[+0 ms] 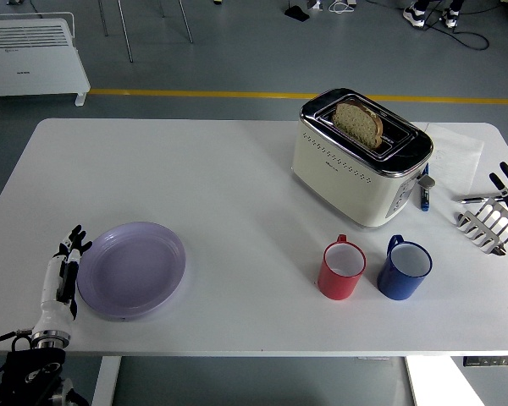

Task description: Push plate across desktop,pick up the break from the machine,place the break in the plate

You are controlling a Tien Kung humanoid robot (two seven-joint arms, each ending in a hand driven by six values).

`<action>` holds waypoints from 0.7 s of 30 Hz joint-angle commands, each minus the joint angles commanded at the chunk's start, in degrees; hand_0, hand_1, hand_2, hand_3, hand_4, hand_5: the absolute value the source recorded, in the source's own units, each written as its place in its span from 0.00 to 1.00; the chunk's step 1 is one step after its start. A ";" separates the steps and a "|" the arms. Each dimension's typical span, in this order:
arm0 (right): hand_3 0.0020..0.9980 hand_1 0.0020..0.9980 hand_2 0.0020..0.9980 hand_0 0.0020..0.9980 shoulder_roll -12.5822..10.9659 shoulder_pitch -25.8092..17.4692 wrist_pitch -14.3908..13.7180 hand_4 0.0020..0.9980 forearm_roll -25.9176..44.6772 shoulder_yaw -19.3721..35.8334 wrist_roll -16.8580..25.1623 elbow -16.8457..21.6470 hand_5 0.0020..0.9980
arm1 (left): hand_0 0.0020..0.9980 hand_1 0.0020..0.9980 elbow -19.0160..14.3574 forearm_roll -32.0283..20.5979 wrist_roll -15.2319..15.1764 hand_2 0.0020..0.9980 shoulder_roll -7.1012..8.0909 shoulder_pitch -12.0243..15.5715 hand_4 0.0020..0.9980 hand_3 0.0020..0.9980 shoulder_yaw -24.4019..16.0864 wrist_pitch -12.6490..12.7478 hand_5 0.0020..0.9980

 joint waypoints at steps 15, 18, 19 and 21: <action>0.72 0.71 0.71 0.77 0.02 0.36 0.02 0.54 0.05 -0.01 0.05 0.03 0.61 | 0.84 0.88 -1.00 -3.10 -0.03 0.95 0.19 -0.66 0.59 0.93 4.55 -0.45 1.00; 0.72 0.71 0.71 0.77 0.04 0.41 0.03 0.54 0.04 -0.06 0.04 0.02 0.61 | 0.84 0.88 -1.34 -3.81 0.00 0.95 0.33 -0.71 0.59 0.93 5.62 -0.52 1.00; 0.72 0.71 0.71 0.77 0.05 0.44 0.03 0.54 0.05 -0.07 0.05 0.01 0.61 | 0.84 0.88 -1.43 -4.07 0.02 0.95 0.36 -0.74 0.59 0.93 5.95 -0.56 1.00; 0.72 0.71 0.71 0.77 0.05 0.48 0.02 0.54 0.06 -0.09 0.06 0.00 0.61 | 0.84 0.88 -1.77 -4.76 0.06 0.95 0.46 -0.76 0.59 0.93 6.75 -0.63 1.00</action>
